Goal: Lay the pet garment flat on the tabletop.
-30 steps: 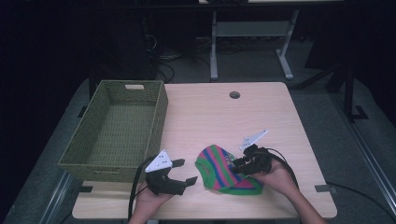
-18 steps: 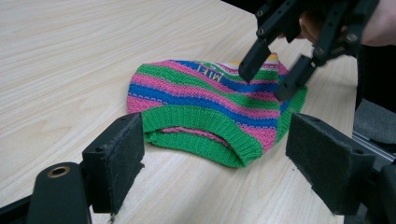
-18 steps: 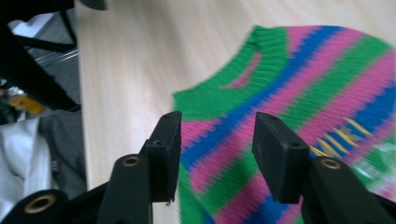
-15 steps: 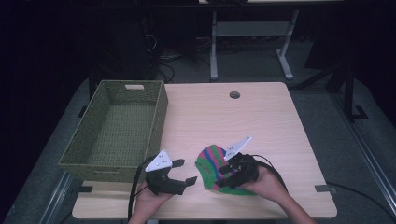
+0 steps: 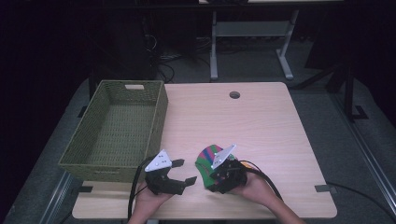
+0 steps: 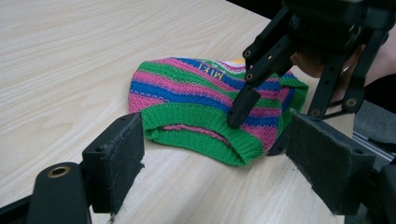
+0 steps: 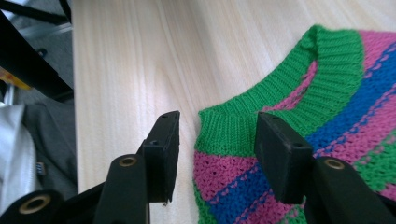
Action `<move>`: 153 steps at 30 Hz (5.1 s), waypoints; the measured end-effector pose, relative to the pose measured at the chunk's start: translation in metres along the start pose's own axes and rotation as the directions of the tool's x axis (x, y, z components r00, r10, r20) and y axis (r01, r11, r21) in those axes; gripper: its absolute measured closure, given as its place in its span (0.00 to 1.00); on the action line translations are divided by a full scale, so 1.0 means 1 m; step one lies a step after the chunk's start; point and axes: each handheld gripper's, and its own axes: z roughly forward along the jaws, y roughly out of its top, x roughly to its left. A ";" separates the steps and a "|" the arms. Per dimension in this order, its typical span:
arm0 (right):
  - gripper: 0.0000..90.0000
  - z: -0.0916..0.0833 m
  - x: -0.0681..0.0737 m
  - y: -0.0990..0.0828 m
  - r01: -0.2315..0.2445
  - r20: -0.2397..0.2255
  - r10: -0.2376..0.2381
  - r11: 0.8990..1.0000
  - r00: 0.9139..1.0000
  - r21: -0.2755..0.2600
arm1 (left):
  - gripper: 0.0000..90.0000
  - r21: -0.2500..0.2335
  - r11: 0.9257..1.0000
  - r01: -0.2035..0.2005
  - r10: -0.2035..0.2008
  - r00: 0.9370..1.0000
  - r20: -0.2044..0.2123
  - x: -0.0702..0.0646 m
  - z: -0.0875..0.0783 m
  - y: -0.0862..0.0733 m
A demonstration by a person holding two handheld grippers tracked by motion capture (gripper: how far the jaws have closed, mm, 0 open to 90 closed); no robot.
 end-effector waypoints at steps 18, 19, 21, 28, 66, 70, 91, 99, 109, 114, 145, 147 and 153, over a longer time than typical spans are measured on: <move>0.81 0.009 0.012 -0.002 0.109 0.145 -0.110 0.994 0.983 0.020 | 0.21 0.002 1.000 0.001 -0.001 1.000 0.002 0.000 0.000 0.000; 0.83 0.009 0.012 -0.002 0.097 0.147 -0.099 0.995 0.984 0.020 | 0.21 0.002 1.000 0.001 -0.001 1.000 0.002 0.000 0.000 0.000; 0.86 0.008 0.009 -0.001 0.078 0.135 -0.079 0.997 0.988 0.016 | 0.21 -0.002 1.000 0.001 -0.001 1.000 0.001 0.000 0.000 0.000; 0.87 -0.004 0.001 -0.001 0.053 0.072 -0.049 0.997 0.996 -0.056 | 0.21 -0.001 1.000 0.000 0.000 1.000 0.002 0.001 0.000 -0.001; 0.87 -0.114 -0.012 -0.029 -0.029 0.006 0.033 0.951 0.999 -0.307 | 0.31 0.056 0.997 -0.050 0.045 0.995 0.088 0.003 0.031 0.019; 0.87 -0.115 -0.014 -0.033 -0.036 -0.012 0.034 0.948 0.999 -0.315 | 0.36 0.057 0.995 -0.079 0.073 0.993 0.098 0.004 0.038 0.023; 0.87 -0.125 -0.018 -0.044 -0.040 -0.042 0.027 0.942 0.999 -0.333 | 0.68 0.028 0.985 -0.170 0.159 0.960 0.231 0.009 0.066 0.032; 0.87 -0.129 -0.022 -0.049 -0.053 -0.041 0.041 0.938 0.998 -0.342 | 0.90 0.006 0.986 -0.168 0.159 0.945 0.286 0.010 0.071 0.031; 0.88 -0.132 -0.026 -0.051 -0.056 -0.028 0.050 0.940 0.998 -0.335 | 0.93 -0.014 0.985 -0.170 0.166 0.940 0.297 0.008 0.063 0.034; 0.88 -0.133 -0.025 -0.050 -0.058 -0.026 0.052 0.942 0.998 -0.331 | 0.93 -0.021 0.984 -0.175 0.174 0.940 0.293 0.008 0.057 0.039; 0.88 -0.123 -0.023 -0.018 -0.018 -0.033 0.008 0.953 0.999 -0.303 | 0.94 -0.008 0.984 -0.179 0.177 0.965 0.192 0.029 0.030 0.065; 0.88 -0.123 -0.023 -0.016 -0.021 -0.034 0.011 0.953 0.999 -0.301 | 0.94 -0.013 0.984 -0.179 0.178 0.966 0.185 0.030 0.030 0.068; 0.88 -0.128 -0.028 -0.016 -0.029 -0.020 0.024 0.952 1.000 -0.304 | 0.94 -0.013 0.984 -0.179 0.178 0.967 0.180 0.032 0.035 0.078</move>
